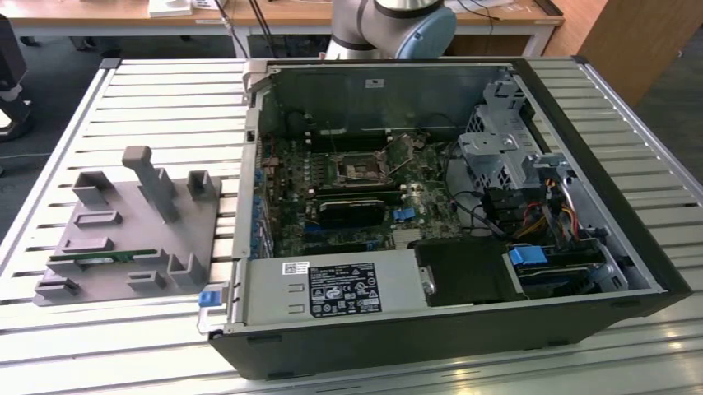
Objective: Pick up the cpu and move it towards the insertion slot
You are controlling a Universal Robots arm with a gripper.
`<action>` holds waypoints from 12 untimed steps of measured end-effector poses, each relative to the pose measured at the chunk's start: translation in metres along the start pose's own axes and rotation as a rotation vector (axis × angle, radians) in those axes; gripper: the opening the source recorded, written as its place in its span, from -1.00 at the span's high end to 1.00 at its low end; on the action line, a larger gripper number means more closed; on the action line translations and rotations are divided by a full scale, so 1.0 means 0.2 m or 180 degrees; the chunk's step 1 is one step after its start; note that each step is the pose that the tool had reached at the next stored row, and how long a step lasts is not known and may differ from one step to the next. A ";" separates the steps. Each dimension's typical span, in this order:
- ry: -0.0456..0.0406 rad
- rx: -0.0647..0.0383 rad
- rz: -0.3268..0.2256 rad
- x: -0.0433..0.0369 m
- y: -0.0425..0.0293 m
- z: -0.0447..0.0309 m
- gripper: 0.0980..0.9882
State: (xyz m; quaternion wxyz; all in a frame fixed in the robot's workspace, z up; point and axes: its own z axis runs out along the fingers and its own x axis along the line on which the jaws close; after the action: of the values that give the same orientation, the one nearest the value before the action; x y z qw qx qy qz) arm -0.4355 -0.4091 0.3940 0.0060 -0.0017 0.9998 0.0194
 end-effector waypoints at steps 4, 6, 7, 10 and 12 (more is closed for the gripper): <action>0.0000 0.0000 0.0000 -0.022 0.000 0.000 0.01; 0.0000 -0.0001 0.0000 -0.030 0.000 0.000 0.01; 0.0000 -0.0001 0.0000 -0.035 0.000 0.000 0.01; 0.0000 -0.0001 0.0000 -0.053 0.000 0.001 0.01; 0.0000 -0.0001 0.0000 -0.063 0.000 0.001 0.01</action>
State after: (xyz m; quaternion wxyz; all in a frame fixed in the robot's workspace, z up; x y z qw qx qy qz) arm -0.4229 -0.4091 0.3940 0.0060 -0.0017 0.9998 0.0196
